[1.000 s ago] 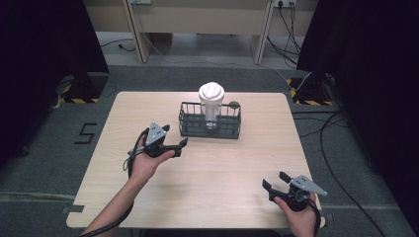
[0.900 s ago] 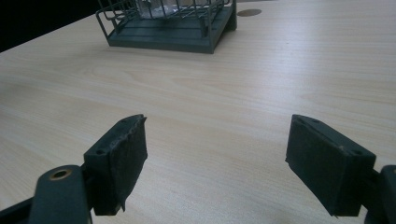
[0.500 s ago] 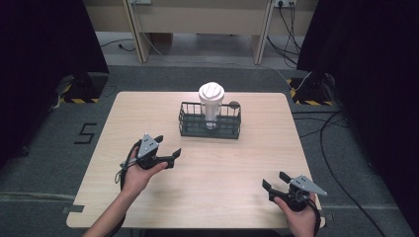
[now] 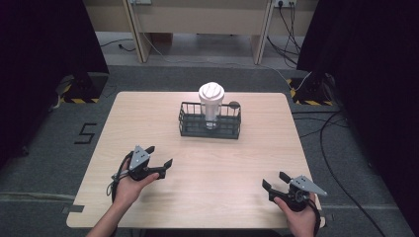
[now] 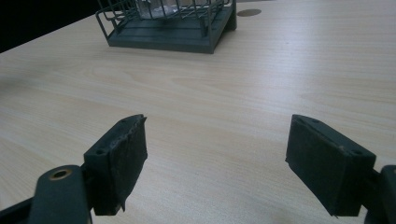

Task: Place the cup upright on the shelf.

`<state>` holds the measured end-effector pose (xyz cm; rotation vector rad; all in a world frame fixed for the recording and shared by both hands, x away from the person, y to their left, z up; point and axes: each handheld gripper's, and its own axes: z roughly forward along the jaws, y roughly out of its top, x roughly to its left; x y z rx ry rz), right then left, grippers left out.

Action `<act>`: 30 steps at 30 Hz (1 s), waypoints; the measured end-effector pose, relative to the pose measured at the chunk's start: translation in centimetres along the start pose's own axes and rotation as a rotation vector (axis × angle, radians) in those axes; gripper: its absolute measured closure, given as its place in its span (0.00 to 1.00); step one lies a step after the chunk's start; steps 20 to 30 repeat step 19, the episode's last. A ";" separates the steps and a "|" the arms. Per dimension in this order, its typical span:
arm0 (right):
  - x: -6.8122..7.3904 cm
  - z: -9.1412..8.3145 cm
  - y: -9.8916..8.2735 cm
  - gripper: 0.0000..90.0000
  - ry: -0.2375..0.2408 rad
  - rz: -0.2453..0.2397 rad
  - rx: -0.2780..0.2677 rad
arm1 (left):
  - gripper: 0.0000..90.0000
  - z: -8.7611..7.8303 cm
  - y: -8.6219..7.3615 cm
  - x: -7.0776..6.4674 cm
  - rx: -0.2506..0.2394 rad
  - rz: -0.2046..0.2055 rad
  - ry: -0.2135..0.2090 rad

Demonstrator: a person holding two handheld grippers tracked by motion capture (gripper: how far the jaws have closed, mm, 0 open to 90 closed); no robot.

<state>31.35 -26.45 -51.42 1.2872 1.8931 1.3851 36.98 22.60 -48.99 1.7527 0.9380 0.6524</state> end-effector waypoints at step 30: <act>0.0 0.1 0.0 0.23 0.002 0.005 0.005 | 0.17 -1.0 -2.2 0.7 -0.007 -0.030 0.024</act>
